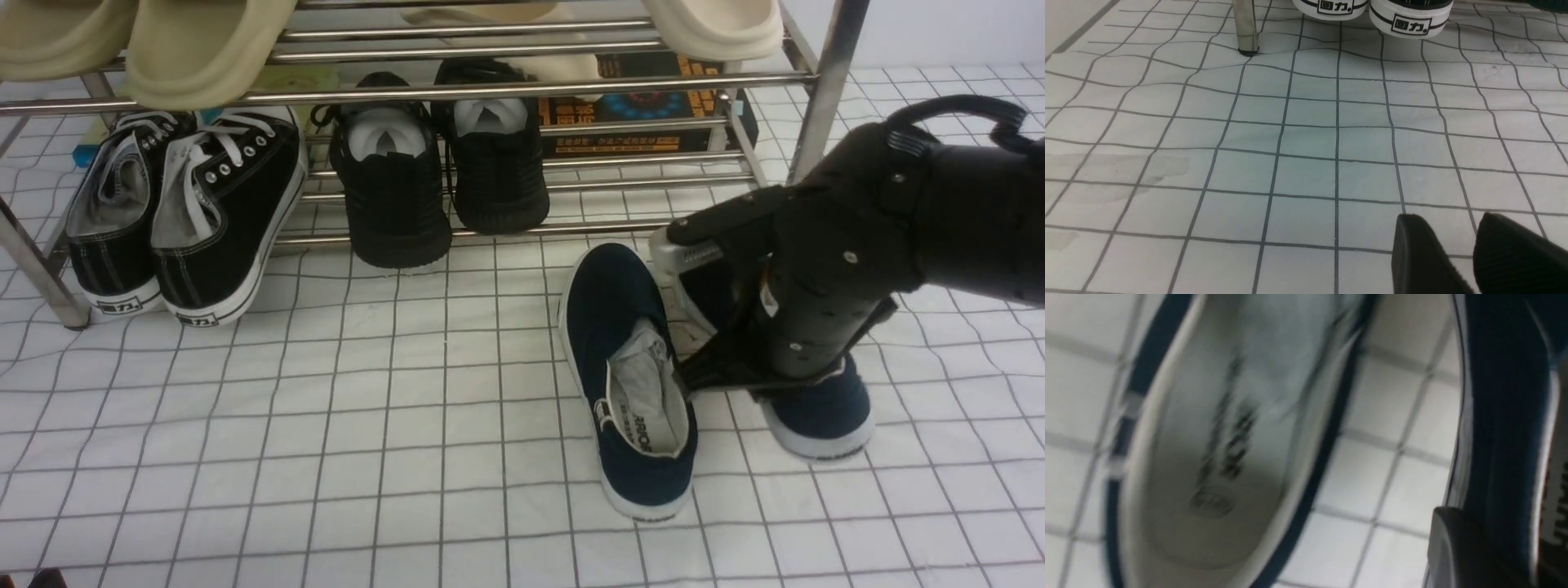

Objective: Take the shoes off the shelf with your hand from the white checkered tablecloth.

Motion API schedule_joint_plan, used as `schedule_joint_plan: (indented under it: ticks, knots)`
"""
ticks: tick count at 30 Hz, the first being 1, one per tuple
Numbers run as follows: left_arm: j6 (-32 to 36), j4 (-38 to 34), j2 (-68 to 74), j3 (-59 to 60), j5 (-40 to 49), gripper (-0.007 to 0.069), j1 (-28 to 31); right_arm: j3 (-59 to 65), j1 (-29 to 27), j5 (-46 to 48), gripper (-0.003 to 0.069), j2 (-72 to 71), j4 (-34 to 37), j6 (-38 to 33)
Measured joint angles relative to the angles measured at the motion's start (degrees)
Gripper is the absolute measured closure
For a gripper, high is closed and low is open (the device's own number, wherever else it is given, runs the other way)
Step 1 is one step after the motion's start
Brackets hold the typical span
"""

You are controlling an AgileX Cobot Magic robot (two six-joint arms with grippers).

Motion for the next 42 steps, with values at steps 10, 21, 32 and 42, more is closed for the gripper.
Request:
schedule_joint_plan:
  ticks: [10, 21, 32, 42]
  knots:
    - [0.0, 0.0, 0.0, 0.0, 0.0, 0.0386, 0.0, 0.0, 0.06, -1.35, 0.0634, 1.21, 0.07, 3.26]
    - [0.0, 0.0, 0.0, 0.0, 0.0, 0.0386, 0.0, -0.05, -0.02, -4.64, 0.0453, 3.99, 0.34, 6.07]
    - [0.0, 0.0, 0.0, 0.0, 0.0, 0.0386, 0.0, -4.09, -0.02, 7.38, 0.0465, -10.48, 5.59, -5.99]
    - [0.0, 0.0, 0.0, 0.0, 0.0, 0.0386, 0.0, 5.45, -0.02, 6.17, 0.0674, -41.97, 9.95, -13.57]
